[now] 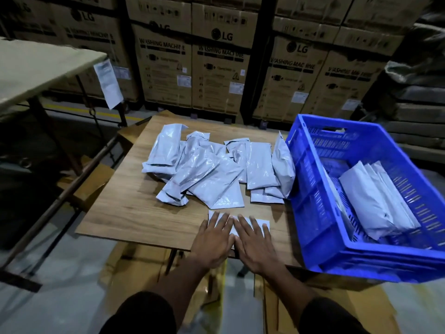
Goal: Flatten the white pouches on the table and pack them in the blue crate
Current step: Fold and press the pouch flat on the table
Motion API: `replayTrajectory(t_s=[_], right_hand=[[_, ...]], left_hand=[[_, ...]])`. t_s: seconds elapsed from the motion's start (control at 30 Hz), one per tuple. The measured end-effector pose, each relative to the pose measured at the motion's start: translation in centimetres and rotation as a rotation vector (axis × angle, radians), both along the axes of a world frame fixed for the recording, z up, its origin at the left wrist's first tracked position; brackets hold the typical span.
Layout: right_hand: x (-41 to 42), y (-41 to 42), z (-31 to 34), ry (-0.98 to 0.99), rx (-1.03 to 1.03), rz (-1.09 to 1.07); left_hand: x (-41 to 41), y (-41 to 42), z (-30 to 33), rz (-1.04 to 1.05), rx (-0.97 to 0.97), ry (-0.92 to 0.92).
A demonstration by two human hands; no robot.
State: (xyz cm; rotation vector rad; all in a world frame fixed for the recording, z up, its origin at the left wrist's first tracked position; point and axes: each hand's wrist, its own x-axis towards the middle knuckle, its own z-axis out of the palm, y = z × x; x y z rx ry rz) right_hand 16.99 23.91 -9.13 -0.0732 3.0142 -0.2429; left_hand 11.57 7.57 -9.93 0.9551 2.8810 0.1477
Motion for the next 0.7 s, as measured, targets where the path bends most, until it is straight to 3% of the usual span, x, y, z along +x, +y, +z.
replayTrajectory(t_s=[0.47,0.7], right_hand=[[0.3,-0.5,-1.4,0.061,0.039,-0.038],[-0.2,-0.3,-0.1,-0.085,0.049,-0.014]], left_hand=[[0.9,-0.2,-1.1,0.069,-0.009,-0.01],[0.7,0.0,-0.9,0.064,-0.056,-0.043]])
